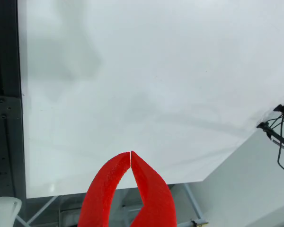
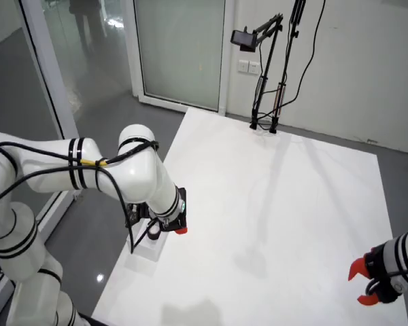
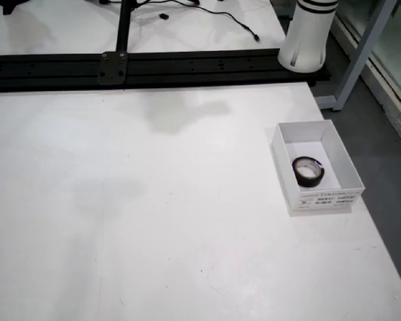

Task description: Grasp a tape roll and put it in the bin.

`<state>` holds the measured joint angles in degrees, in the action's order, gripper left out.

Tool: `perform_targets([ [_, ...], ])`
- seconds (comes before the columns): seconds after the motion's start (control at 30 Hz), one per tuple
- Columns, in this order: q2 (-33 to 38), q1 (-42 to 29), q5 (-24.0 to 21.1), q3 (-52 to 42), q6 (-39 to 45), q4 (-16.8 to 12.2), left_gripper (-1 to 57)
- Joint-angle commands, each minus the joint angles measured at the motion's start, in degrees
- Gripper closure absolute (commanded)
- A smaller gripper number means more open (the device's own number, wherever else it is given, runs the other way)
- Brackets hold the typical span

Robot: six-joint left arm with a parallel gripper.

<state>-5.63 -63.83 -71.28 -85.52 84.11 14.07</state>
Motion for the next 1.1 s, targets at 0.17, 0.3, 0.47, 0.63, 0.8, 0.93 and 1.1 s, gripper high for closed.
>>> perform_targets([
  [0.17, 0.0, 1.3, 0.0, 0.0, 0.0, 0.0, 56.9],
  [0.3, 0.0, 1.4, 0.0, 0.0, 0.0, 0.0, 56.9],
  [0.47, 0.0, 1.3, 0.0, 0.0, 0.0, 0.0, 56.9],
  [0.63, 0.0, 0.9, 0.0, 0.0, 0.0, 0.0, 56.9],
  [0.8, 0.0, 0.5, 0.0, 0.0, 0.0, 0.0, 56.9],
  [0.93, 0.0, 0.3, 0.0, 0.0, 0.0, 0.0, 56.9],
  [1.1, 0.0, 0.3, 0.0, 0.0, 0.0, 0.0, 56.9],
])
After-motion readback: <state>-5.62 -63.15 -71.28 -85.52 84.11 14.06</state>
